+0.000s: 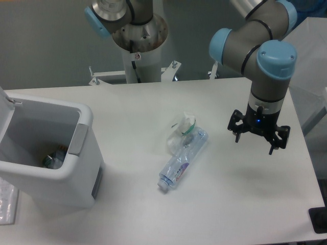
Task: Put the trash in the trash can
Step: 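Move the open gripper over the clear plastic water bottle, then lower the gripper and close it around the bottle's cap end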
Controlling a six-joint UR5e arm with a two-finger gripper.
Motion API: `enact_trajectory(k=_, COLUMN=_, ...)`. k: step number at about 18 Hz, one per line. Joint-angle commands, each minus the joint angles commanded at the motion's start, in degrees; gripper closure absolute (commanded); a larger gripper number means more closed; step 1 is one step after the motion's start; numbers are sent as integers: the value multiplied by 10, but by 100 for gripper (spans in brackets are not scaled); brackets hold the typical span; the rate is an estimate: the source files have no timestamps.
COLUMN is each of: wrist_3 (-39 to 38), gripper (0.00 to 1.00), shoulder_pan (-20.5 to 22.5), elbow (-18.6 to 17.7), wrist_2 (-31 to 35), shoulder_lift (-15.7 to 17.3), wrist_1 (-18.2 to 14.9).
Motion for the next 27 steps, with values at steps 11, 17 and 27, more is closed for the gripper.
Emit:
enact_trajectory(k=11, wrist_3=-43, gripper=0, shoulder_pan=-36, elbow=-9, wrist_2=-11, shoulder_lift=2, wrist_1=0)
enact_trajectory(k=17, wrist_3=-203, gripper=0, shoulder_pan=-97, elbow=-25, wrist_2=-24, shoulder_lift=-3, wrist_1=11)
enact_trajectory(k=27, wrist_3=-261, gripper=0, shoulder_pan=-140, elbow=-41, wrist_2=-55, shoulder_lift=-27, wrist_1=13)
